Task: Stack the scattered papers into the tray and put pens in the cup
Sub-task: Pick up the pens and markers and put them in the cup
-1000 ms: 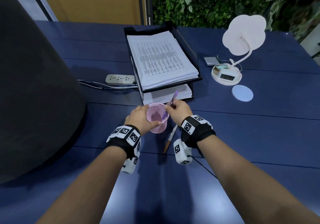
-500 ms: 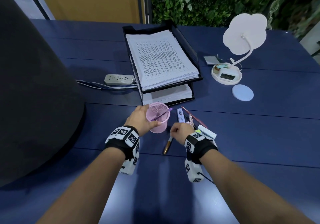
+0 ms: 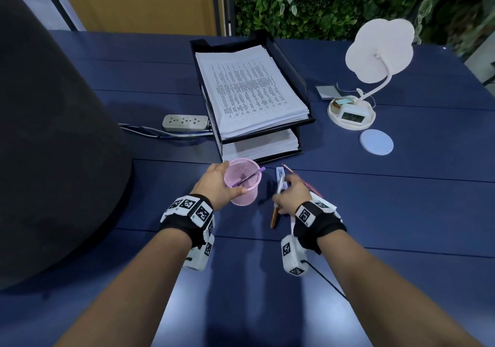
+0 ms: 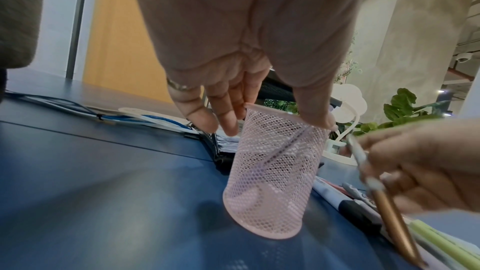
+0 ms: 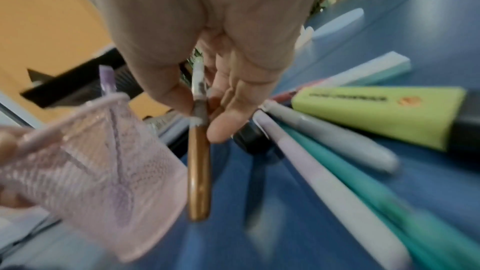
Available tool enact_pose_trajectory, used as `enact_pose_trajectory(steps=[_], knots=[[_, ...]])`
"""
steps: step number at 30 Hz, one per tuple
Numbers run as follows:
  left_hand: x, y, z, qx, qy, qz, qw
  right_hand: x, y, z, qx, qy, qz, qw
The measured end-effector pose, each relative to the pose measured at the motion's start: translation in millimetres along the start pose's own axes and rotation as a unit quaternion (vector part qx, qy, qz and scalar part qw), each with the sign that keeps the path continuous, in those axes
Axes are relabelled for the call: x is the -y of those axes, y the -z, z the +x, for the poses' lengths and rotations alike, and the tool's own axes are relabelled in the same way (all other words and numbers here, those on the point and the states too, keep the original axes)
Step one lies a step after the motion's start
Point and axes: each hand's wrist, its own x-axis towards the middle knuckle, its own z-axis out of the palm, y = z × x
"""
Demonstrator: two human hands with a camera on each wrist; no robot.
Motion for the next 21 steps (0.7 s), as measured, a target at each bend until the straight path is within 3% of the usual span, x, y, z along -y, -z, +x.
enact_pose_trajectory(steps=[6, 9, 15, 21], knots=[[-2, 0, -1, -0.003, -0.012, -0.006, 1.0, 45, 31, -9, -0.166, 0.179, 0.138, 0.96], [-4, 2, -1, -0.004, -0.008, -0.002, 1.0, 69, 35, -18, -0.197, 0.234, 0.169, 0.937], [-10, 13, -9, 0.02, 0.005, -0.014, 1.0, 73, 10, -16, -0.13, 0.261, 0.095, 0.952], [4, 5, -4, -0.014, 0.081, -0.226, 0.971, 51, -1, -8, -0.047, 0.257, -0.029, 0.965]])
